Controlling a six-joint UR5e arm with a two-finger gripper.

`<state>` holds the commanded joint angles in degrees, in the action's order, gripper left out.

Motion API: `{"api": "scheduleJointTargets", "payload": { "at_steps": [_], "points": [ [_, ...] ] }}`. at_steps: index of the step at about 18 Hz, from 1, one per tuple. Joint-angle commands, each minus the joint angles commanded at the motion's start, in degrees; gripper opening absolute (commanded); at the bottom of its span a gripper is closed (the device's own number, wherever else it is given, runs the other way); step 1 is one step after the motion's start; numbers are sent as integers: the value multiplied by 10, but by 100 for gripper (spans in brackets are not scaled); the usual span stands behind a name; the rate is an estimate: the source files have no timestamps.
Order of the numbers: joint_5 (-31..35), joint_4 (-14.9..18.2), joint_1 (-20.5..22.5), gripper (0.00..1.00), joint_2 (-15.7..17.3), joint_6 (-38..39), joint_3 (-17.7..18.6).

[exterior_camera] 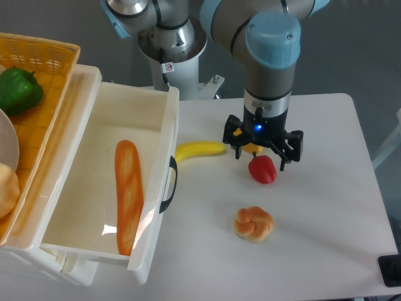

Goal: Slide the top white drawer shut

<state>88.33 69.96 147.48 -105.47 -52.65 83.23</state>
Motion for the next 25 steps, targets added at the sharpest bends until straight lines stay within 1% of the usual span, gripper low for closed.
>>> {"api": "scheduleJointTargets", "payload": {
  "at_steps": [5, 11, 17, 18, 19, 20, 21, 24, 25],
  "points": [
    [6, 0, 4, 100, 1, -1, -2],
    [26, -3, 3, 100, -2, 7, 10],
    [29, -7, 1, 100, -5, 63, 11],
    [41, -10, -1, 100, -10, 84, 11],
    [74, -11, -3, 100, -14, 101, 12],
    [111, -11, -10, 100, -18, 110, 17],
    [133, -17, -25, 100, -21, 113, 16],
    [139, -25, -33, 100, -32, 154, 11],
    [139, -25, -34, 100, -36, 155, 11]
  ]
}}
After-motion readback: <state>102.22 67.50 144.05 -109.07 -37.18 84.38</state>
